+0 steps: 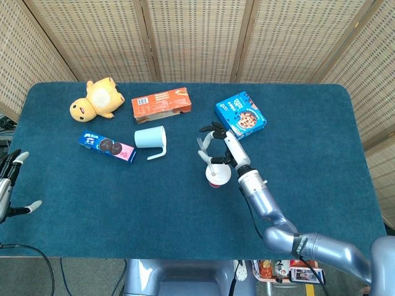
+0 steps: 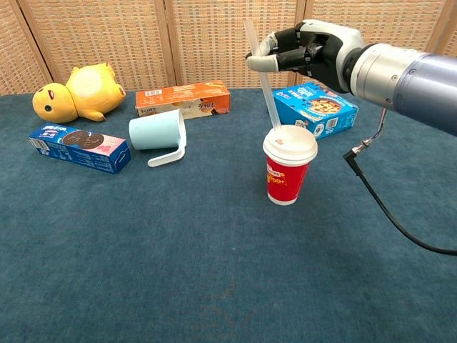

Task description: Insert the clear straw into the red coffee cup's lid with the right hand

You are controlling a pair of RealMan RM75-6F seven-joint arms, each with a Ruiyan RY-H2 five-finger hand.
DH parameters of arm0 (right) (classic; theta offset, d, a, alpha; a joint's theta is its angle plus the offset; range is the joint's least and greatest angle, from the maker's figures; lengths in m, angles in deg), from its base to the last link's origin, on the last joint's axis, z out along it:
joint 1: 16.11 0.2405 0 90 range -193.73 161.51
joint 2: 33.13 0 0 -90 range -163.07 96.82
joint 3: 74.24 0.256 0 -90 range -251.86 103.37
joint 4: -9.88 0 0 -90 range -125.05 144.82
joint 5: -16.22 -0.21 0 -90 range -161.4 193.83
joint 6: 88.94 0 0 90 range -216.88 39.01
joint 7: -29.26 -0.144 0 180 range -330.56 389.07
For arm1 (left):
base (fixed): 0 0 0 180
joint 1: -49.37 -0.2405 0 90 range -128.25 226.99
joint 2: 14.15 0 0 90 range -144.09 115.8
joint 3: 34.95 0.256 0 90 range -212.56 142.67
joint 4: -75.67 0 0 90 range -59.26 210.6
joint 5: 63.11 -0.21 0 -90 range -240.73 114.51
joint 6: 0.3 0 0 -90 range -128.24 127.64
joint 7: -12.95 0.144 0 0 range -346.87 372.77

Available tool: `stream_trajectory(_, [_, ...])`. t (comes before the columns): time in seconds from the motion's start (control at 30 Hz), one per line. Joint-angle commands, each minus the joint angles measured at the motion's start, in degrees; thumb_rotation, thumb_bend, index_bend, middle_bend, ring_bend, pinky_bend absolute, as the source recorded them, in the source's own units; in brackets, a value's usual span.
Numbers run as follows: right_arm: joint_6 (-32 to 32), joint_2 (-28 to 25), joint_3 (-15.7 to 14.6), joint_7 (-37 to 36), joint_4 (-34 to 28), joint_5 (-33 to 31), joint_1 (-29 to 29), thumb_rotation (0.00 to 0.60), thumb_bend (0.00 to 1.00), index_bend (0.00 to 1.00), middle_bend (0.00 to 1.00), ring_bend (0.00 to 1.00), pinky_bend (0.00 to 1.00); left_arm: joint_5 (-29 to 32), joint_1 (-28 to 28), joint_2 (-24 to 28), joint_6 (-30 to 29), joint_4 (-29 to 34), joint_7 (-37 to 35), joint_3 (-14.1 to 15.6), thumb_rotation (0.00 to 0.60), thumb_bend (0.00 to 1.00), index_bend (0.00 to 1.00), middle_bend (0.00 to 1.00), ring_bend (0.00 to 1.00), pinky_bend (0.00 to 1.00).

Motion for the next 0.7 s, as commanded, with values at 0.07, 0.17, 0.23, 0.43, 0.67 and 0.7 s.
stream_trajectory(0.07, [0.0, 0.2, -0.3, -0.7, 0.4, 0.7, -0.4, 0.6, 0.56, 0.69, 0.32, 0.09, 0.09, 0.1, 0.1, -0.1, 0.2, -0.2, 0.0, 0.0, 0.6, 0.1, 0.0, 0.0, 0.0, 0.0])
stream_trajectory(0.17, [-0.1, 0.3, -0.8, -1.8, 0.7, 1.9, -1.0, 0.6, 0.56, 0.69, 0.32, 0.09, 0.09, 0.1, 0.1, -0.2, 0.3, -0.2, 0.0, 0.1, 0.6, 0.1, 0.0, 0.0, 0.0, 0.0])
stream_trajectory(0.23, [-0.2, 0.3, -1.0, -2.2, 0.9, 2.4, -1.2, 0.6, 0.56, 0.69, 0.32, 0.09, 0.09, 0.0, 0.1, -0.2, 0.4, -0.2, 0.0, 0.1, 0.6, 0.1, 0.0, 0.0, 0.0, 0.0])
stream_trajectory(0.43, [0.2, -0.1, -2.6, -5.2, 1.8, 4.9, -2.9, 0.6, 0.56, 0.69, 0.32, 0.09, 0.09, 0.0, 0.1, -0.3, 0.4, -0.2, 0.2, 0.2, 0.6, 0.1, 0.0, 0.0, 0.0, 0.0])
stream_trajectory(0.67, [0.8, -0.1, -4.1, -8.6, 2.5, 7.6, -4.1, 0.6, 0.56, 0.69, 0.32, 0.09, 0.08, -0.2, 0.1, -0.3, 0.3, 0.0, 0.3, 0.3, 0.6, 0.1, 0.0, 0.0, 0.0, 0.0])
stream_trajectory(0.7, [0.8, -0.1, -4.2, -8.8, 2.6, 7.9, -4.1, 0.6, 0.56, 0.69, 0.32, 0.09, 0.08, -0.2, 0.1, -0.4, 0.4, 0.0, 0.3, 0.3, 0.6, 0.1, 0.0, 0.0, 0.0, 0.0])
